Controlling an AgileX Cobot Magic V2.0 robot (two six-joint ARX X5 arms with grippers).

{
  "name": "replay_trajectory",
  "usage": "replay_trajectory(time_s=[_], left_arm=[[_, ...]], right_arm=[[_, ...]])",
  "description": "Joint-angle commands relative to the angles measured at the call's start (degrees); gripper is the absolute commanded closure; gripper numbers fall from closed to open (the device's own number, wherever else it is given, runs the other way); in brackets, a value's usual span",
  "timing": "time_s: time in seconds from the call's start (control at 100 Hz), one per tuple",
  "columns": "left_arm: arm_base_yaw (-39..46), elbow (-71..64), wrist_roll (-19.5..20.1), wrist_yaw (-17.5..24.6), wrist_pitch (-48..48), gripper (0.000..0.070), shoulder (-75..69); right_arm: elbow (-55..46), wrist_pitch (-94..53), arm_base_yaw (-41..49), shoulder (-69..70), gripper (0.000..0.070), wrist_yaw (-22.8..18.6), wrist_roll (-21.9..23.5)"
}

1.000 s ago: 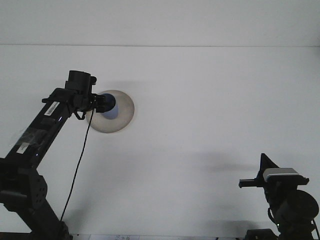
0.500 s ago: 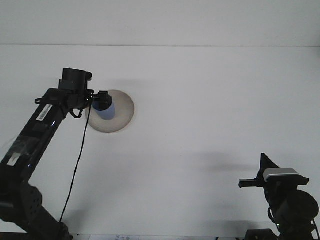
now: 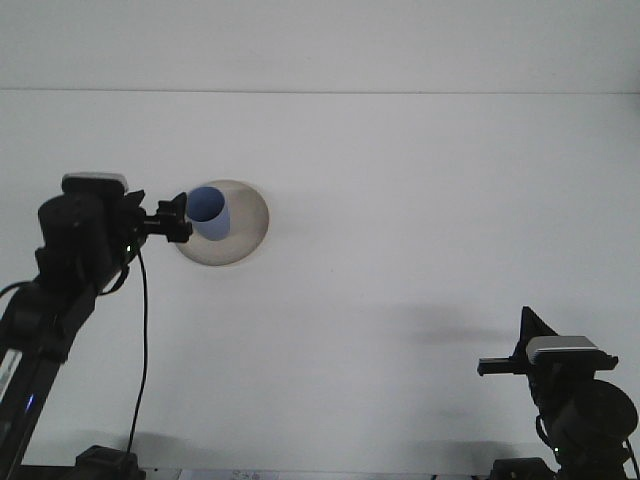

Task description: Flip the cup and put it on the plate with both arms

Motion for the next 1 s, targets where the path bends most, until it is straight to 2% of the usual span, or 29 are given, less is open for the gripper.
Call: replay_trajectory(time_s=[0.0,0.08,0.18,0.44,0.52,0.6,0.69,0.78,0.99], left_arm=[[0.1,-6.3,-1.7,0.0,2.7,0.0223,-5.2],[0.1,-13.8,-1.7,0.0,4.9,0.0217,-11.8],[0.1,-21.5,-1.7,-0.5,5.6,0.0141,-18.9],[0.1,-33.3,0.9,-1.0,6.2,0.0141,-31.0],[0.1,-35.3,-0.2,-1.0,7.4,0.0153,-32.6],[0.1,-36.2,-0.3,-1.0,7.9,0.0231,-32.9],[0.1,-36.3,-0.2,-1.0,8.2,0.0400,-32.8],[0.1,-36.3,0.2,-1.0,8.3,0.0700,-32.9],[0.1,-36.3,0.1,-1.0,8.4,0.0689,-32.9]], right_arm=[[0.1,0.9,0.0,0.2,0.0700,0.1,0.6],[0.1,0.9,0.0,0.2,0.0700,0.1,0.6],[0.1,0.9,0.0,0.2,0.0700,0.1,0.6],[0.1,0.9,0.0,0.2,0.0700,0.1,0.6],[0.1,0.9,0.0,0.2,0.0700,0.1,0.6],[0.1,0.9,0.0,0.2,0.0700,0.1,0.6],[0.1,0.9,0.0,0.2,0.0700,0.1,0.6],[0.1,0.9,0.0,0.2,0.0700,0.1,0.6],[0.1,0.9,0.0,0.2,0.0700,0.1,0.6]])
